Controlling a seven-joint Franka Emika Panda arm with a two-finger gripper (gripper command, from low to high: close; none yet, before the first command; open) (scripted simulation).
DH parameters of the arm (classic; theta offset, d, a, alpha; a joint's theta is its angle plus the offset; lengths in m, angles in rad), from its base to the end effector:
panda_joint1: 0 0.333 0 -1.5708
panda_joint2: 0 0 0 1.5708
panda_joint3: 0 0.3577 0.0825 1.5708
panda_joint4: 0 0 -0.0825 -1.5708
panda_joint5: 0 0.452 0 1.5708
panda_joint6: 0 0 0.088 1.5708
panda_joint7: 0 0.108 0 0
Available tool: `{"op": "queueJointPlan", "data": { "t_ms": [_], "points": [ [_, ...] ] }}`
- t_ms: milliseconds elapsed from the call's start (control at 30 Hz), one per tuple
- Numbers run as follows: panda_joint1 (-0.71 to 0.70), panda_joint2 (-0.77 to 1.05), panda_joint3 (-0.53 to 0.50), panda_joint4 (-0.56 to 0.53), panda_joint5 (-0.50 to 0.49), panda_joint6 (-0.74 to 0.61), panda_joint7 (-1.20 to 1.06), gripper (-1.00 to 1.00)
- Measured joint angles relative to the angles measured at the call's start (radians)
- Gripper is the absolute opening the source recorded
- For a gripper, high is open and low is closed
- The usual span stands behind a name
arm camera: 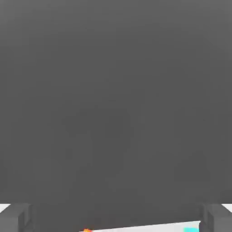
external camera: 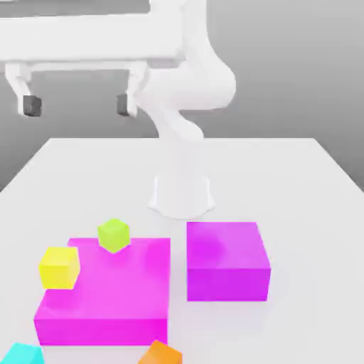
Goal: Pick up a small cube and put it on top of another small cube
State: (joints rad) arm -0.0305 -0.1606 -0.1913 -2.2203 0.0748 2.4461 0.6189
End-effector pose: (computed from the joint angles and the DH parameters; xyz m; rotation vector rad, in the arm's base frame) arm 0.5697 -0.1318 0.4912 -2.6452 1.2653 -0.5309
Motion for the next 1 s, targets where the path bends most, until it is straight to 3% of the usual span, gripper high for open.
{"op": "queueJointPlan", "data": {
  "t_ms": [533, 667, 700, 1000],
  "points": [
    [-0.166, 0.583, -0.039, 0.073, 0.117, 0.129, -0.198, 0.00],
    [-0.206, 0.728, -0.004, 0.105, 0.156, 0.219, -0.233, 0.00],
    [-0.214, 0.757, 0.005, 0.112, 0.165, 0.240, -0.240, -1.00],
    [-0.201, 0.706, -0.012, 0.099, 0.148, 0.201, -0.229, -1.00]
  ]
}}
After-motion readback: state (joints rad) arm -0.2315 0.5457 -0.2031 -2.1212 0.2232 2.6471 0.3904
